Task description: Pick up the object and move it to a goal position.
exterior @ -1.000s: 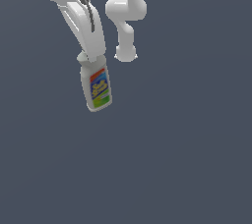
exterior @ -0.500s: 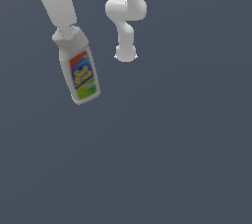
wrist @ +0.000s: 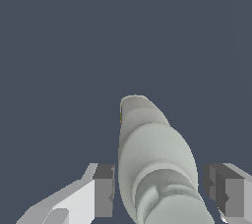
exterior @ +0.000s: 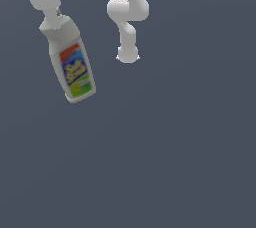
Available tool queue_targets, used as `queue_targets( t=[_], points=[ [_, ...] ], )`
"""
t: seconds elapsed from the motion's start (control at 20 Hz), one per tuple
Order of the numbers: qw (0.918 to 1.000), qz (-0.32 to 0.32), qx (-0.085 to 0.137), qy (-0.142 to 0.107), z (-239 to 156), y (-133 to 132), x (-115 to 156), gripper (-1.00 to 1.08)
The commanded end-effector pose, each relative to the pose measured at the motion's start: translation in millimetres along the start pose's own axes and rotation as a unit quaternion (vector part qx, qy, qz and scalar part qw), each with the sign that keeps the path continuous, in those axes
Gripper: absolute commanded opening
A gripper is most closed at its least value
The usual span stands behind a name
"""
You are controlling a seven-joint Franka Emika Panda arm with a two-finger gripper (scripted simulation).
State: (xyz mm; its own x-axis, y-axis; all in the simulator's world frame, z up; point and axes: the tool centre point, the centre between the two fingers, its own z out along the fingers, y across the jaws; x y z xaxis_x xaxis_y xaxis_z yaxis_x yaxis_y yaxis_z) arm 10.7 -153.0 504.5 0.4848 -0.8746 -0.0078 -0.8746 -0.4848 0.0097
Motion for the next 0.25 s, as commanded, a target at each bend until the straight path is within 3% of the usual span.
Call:
queue_targets(
  t=[0.0, 0.2],
  points=[
    [1.0, 0.0, 0.005, 0.004, -9.4, 0.8, 1.2, -1.0],
    [1.0, 0.0, 0.005, 0.004, -10.0, 0.6, 2.0, -1.0]
  ],
)
